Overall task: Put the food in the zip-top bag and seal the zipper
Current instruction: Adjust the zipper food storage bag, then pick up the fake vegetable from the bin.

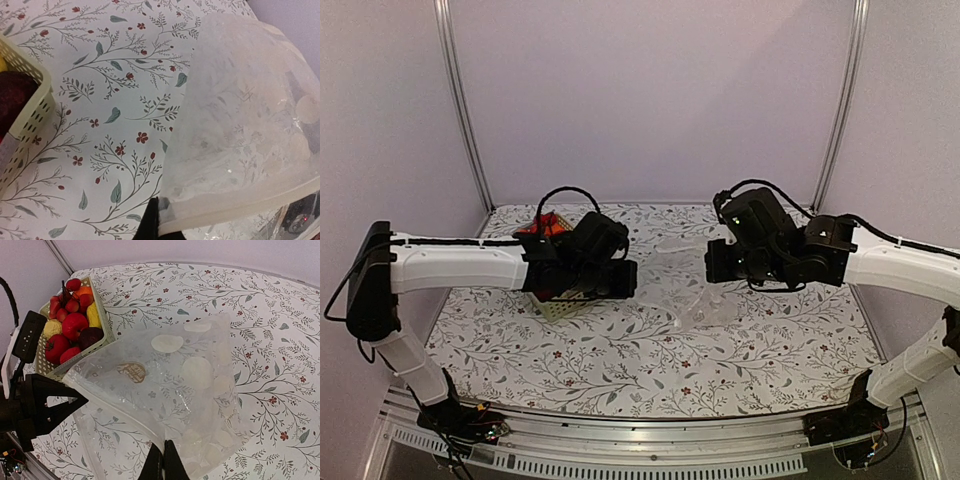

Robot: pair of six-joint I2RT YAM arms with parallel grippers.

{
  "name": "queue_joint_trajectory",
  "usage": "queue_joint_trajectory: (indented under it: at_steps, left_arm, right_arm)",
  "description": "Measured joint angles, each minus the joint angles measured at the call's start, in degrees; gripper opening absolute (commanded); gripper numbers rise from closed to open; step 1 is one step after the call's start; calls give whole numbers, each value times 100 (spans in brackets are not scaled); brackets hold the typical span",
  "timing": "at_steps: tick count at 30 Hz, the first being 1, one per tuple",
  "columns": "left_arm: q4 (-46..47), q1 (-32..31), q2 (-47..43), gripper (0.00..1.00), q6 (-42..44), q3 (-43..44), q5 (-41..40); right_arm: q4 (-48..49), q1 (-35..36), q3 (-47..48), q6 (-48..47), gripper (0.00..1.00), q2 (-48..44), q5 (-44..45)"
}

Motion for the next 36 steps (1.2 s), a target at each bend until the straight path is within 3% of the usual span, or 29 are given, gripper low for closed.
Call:
queue_joint_trajectory:
  at_steps: [4, 12, 14, 18, 24, 36]
  left_arm:
    - [-35, -35, 85, 20, 214, 101, -17]
    - [22, -52, -201, 80, 756, -2, 61]
    - [107, -57, -518, 90, 844, -188, 83]
    - [197, -63, -1362, 98, 1075, -570, 66]
    - [-52, 160, -2347, 99, 1119, -673, -319]
    - [-1008, 2087, -2227, 100, 1259, -673, -422]
  right_arm:
    - [9, 0, -2, 2, 0, -61, -155]
    - [125, 0, -59, 48, 0, -175, -304]
    - [133, 0, -76, 74, 0, -175, -306]
    - [140, 0, -101, 118, 0, -177, -306]
    - [179, 0, -101, 160, 0, -177, -352]
    - [348, 0, -168, 306, 0, -190, -643]
